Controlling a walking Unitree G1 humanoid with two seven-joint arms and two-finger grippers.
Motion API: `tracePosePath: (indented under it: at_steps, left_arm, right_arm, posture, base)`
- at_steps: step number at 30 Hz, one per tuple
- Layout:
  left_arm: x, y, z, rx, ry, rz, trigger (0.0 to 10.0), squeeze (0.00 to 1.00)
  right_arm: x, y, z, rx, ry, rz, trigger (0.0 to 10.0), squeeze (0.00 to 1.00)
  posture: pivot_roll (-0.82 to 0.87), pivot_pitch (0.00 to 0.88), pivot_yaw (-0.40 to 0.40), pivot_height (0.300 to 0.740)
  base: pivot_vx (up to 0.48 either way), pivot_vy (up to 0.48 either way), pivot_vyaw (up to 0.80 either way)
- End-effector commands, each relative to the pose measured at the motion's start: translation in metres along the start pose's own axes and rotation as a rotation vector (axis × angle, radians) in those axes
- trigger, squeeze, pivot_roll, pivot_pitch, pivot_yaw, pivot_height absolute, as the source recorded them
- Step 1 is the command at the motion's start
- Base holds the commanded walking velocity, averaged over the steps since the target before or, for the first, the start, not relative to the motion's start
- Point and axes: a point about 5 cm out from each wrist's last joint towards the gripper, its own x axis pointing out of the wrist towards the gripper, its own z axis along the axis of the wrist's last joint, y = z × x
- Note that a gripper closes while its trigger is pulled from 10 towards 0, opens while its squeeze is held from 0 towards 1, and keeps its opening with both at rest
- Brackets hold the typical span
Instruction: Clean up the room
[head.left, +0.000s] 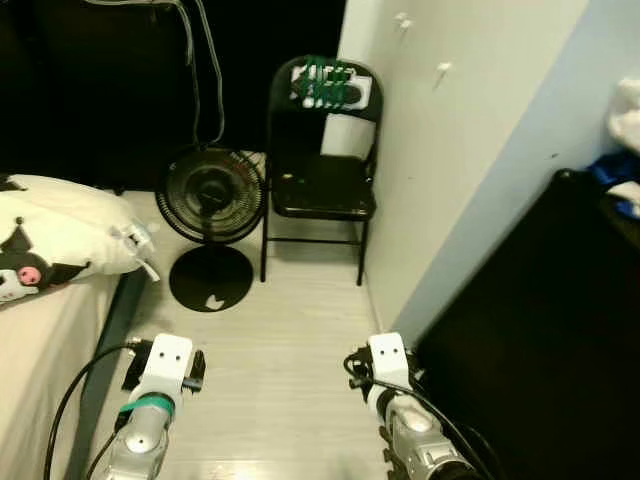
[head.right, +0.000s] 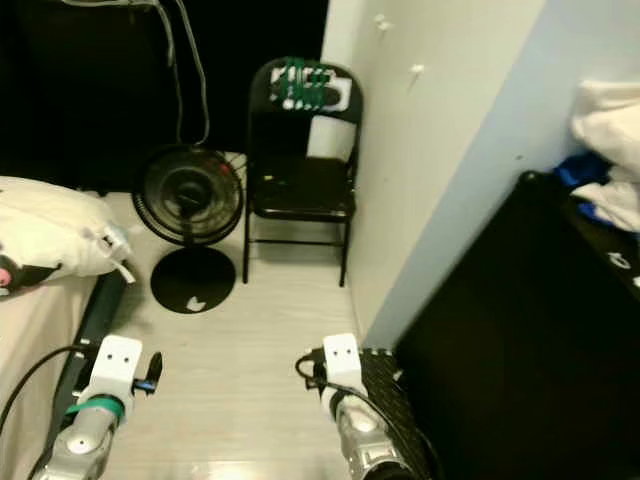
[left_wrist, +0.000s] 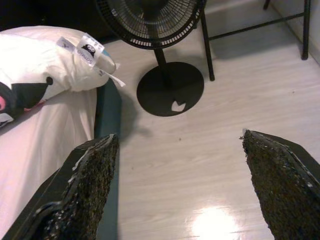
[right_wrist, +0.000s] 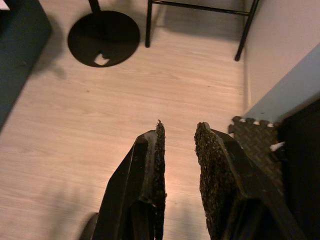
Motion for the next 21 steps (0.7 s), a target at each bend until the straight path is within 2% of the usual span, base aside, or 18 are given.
tracePosePath:
  at_steps: [1, 4, 8, 13, 15, 19, 20, 21]
  left_arm:
    - [-0.002, 0.001, -0.004, 0.022, 0.017, 0.007, 10.0, 0.0]
    - [-0.001, 0.001, -0.001, 0.023, 0.007, 0.008, 10.0, 0.0]
    - [0.001, 0.001, 0.003, 0.027, -0.004, -0.011, 10.0, 0.0]
    - [0.007, 0.002, 0.01, 0.071, -0.022, -0.059, 10.0, 0.0]
    - [0.01, 0.007, 0.014, 0.1, -0.029, -0.072, 10.0, 0.0]
    - [0.011, 0.009, 0.015, 0.108, -0.03, -0.075, 10.0, 0.0]
    - [0.014, 0.014, 0.017, 0.117, -0.029, -0.075, 10.0, 0.0]
    - [0.016, 0.016, 0.019, 0.126, -0.03, -0.079, 10.0, 0.0]
  right_arm:
    - [0.0, 0.0, -0.003, 0.003, 0.019, 0.002, 10.0, 0.0]
    - [0.0, -0.002, -0.003, 0.005, 0.021, -0.005, 10.0, 0.0]
    - [0.0, -0.004, -0.003, 0.02, 0.021, -0.027, 10.0, 0.0]
    - [-0.001, -0.004, -0.005, 0.076, 0.014, -0.066, 10.0, 0.0]
    - [-0.003, -0.002, -0.01, 0.113, 0.022, -0.086, 10.0, 0.0]
    - [-0.004, 0.0, -0.012, 0.122, 0.026, -0.09, 10.0, 0.0]
    - [-0.005, 0.002, -0.015, 0.139, 0.028, -0.101, 10.0, 0.0]
    - [-0.007, 0.004, -0.018, 0.153, 0.025, -0.115, 10.0, 0.0]
  posture:
    - [0.08, 0.0, -0.063, 0.74]
    - [0.08, 0.0, -0.063, 0.74]
    - [0.07, 0.0, -0.024, 0.74]
    - [0.08, 0.0, 0.032, 0.74]
    - [0.09, 0.0, 0.076, 0.74]
    - [0.09, 0.0, 0.084, 0.74]
    - [0.08, 0.0, 0.139, 0.74]
    - [0.07, 0.0, 0.153, 0.74]
  base:
    - [0.0, 0.0, 0.8]
    - [0.0, 0.0, 0.8]
    - [0.0, 0.0, 0.8]
    - [0.0, 0.0, 0.8]
    - [0.0, 0.0, 0.8]
    - [0.0, 0.0, 0.8]
    - [0.0, 0.0, 0.8]
    - [0.0, 0.0, 0.8]
